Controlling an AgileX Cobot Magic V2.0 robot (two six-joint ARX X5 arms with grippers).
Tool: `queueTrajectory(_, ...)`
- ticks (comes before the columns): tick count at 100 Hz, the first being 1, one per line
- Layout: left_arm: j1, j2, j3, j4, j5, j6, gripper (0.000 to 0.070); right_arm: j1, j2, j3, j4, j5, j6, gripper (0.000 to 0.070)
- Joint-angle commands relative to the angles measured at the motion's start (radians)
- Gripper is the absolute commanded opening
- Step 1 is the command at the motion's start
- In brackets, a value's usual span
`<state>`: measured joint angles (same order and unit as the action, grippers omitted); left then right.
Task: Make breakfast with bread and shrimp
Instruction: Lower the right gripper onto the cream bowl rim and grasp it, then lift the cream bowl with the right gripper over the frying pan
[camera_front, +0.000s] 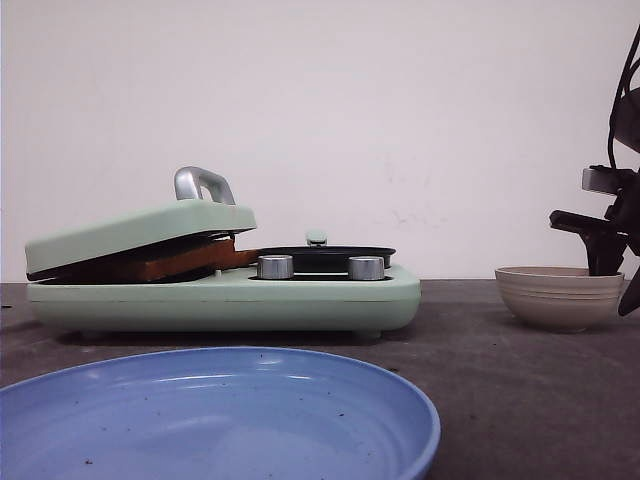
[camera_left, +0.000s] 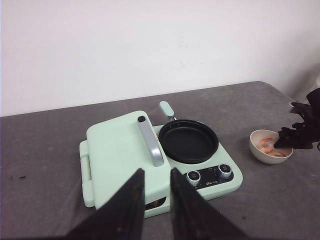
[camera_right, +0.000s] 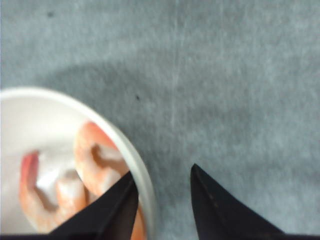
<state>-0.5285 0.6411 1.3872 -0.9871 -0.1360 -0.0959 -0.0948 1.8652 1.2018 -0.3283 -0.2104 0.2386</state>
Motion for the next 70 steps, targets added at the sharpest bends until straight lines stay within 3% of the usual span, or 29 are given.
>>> queueTrajectory(1, -0.006, 0.005, 0.014, 0.015, -0.007, -0.002, 0.001, -0.002, 0.024, 0.02, 0.023, -0.007, 0.024, 0.0181)
queueTrajectory(49, -0.006, 0.005, 0.014, 0.015, -0.024, -0.003, 0.001, -0.002, 0.064, 0.02, 0.037, -0.065, 0.064, 0.0164)
queueTrajectory(53, -0.006, 0.005, 0.014, 0.015, -0.024, -0.003, 0.001, -0.002, 0.071, 0.02, 0.037, -0.081, 0.072, 0.0126)
queueTrajectory(58, -0.006, 0.005, 0.014, 0.015, -0.024, -0.004, 0.001, -0.002, 0.072, 0.02, 0.036, -0.082, 0.072, 0.0)
queueTrajectory(70, -0.006, 0.005, 0.014, 0.015, -0.024, -0.014, 0.001, -0.002, 0.071, 0.02, 0.066, -0.099, 0.072, 0.0)
